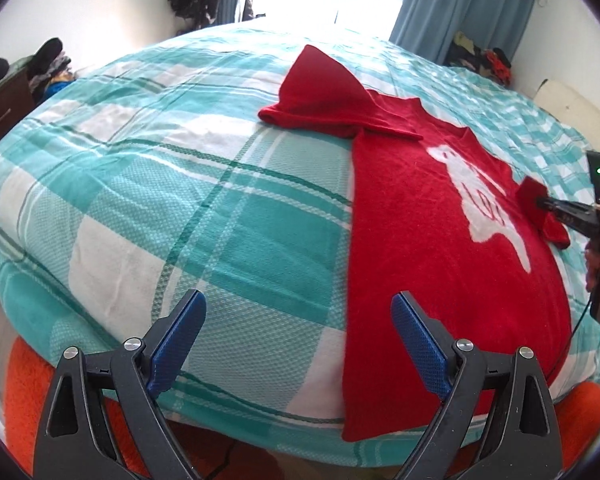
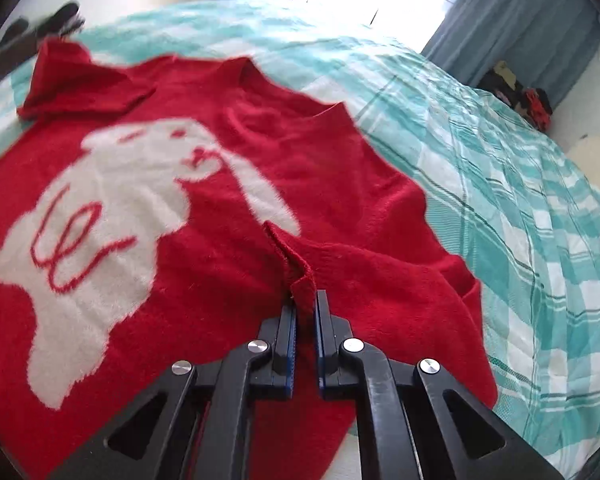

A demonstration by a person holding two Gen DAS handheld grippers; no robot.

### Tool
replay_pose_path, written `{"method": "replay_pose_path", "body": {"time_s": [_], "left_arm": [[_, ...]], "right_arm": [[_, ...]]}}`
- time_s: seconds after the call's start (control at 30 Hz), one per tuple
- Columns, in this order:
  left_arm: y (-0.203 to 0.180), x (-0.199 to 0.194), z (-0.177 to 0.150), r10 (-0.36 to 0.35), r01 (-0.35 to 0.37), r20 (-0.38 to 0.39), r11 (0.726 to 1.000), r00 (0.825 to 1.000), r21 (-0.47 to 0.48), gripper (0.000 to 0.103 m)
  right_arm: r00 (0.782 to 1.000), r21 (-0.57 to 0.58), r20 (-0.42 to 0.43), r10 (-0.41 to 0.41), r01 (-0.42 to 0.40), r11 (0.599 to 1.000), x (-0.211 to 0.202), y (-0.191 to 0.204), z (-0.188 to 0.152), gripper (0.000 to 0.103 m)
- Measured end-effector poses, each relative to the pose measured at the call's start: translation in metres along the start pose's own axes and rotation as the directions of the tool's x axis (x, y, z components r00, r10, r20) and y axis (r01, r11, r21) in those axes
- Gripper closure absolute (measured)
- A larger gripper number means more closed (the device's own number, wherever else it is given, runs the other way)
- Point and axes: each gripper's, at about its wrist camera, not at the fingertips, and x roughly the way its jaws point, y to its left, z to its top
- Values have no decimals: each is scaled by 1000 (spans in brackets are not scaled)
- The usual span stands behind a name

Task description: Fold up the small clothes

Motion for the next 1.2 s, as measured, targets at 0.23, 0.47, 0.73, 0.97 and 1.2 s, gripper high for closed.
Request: {"method": "replay_pose_path", "body": {"time_s": [0.23, 0.47, 0.73, 0.97, 1.2], "left_arm": [[1, 4, 1, -12, 11, -20, 1000, 1000, -20, 8], [-22, 5, 2, -37, 38, -31, 998, 999, 53, 8], [-29, 4, -5, -10, 15, -44, 994, 999, 112, 8], [-16, 9, -3, -8, 11, -65, 999, 998, 48, 8], [-22, 20, -4, 2, 3, -93, 999, 996, 54, 8]], "right_arm": [[991, 557, 82, -110, 46, 829, -77, -196, -63, 96], [990, 831, -45, -132, 110, 545, -86, -302, -168, 96], [997, 933, -29, -75, 54, 357, -68, -306, -235, 93], [989, 969, 140, -55, -125, 213, -87, -293, -261, 40], [929, 889, 289, 232, -350, 294, -54, -219, -233, 64]]}}
